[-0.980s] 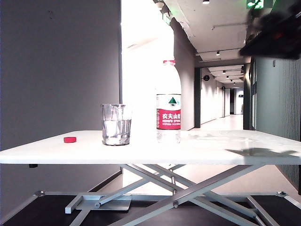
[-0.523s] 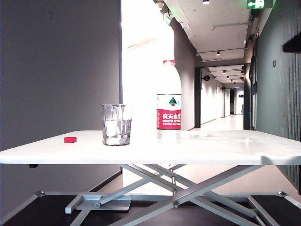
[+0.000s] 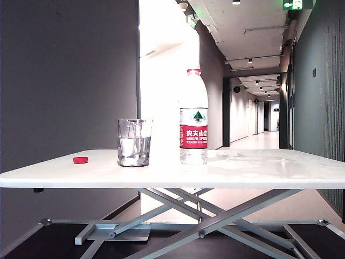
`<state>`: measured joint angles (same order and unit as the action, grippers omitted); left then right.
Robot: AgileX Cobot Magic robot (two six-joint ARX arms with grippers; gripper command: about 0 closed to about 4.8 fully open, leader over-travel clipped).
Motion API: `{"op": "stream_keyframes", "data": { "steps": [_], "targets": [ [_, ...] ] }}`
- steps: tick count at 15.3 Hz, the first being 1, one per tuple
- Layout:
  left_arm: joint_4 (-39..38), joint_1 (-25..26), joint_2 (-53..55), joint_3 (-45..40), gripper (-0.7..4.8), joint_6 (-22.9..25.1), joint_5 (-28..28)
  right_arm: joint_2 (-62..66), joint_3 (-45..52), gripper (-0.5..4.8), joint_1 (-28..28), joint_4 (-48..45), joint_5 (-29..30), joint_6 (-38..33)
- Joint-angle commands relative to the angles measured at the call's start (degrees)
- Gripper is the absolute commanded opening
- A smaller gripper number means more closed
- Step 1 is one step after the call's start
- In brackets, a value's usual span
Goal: Pick up the mineral water bottle on the table and pour water into the mug until it's half full.
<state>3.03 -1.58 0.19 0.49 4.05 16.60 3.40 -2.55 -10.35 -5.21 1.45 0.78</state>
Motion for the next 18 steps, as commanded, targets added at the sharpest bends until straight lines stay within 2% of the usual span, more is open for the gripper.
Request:
{"op": "stream_keyframes", "data": {
  "steps": [1, 3, 5, 6, 8, 10, 18],
  "targets": [
    [1.8, 0.1, 0.0, 0.1, -0.05, 0.0, -1.4, -3.3, 2.1, -0.07, -0.1, 0.3, -2.2, -0.9],
    [2.8, 0.2, 0.1, 0.1, -0.05, 0.0, -2.1, -3.3, 2.2, -0.07, 0.8, 3.0, -2.8, -0.8],
    [3.7, 0.4, 0.0, 0.1, -0.05, 0.1, -3.3, -3.4, 2.2, -0.06, 4.0, 3.0, -2.6, -0.7],
    [3.7, 0.4, 0.0, 0.1, -0.05, 0.1, -4.0, -3.4, 2.2, -0.06, 5.5, 2.8, -1.3, -0.6],
    [4.0, 0.4, 0.0, 0.1, -0.05, 0.2, -3.9, -3.4, 2.2, -0.06, 10.0, 1.9, 4.9, 0.2],
    [3.9, 0.4, 0.0, 0.1, -0.05, 0.4, -3.9, -3.4, 2.2, -0.06, 13.9, 1.5, 6.4, 0.3],
    [2.9, 0.4, 0.0, 0.1, -0.05, 0.4, -3.9, -3.4, 2.2, -0.06, 14.6, 0.4, 6.4, 0.3]
  ]
}}
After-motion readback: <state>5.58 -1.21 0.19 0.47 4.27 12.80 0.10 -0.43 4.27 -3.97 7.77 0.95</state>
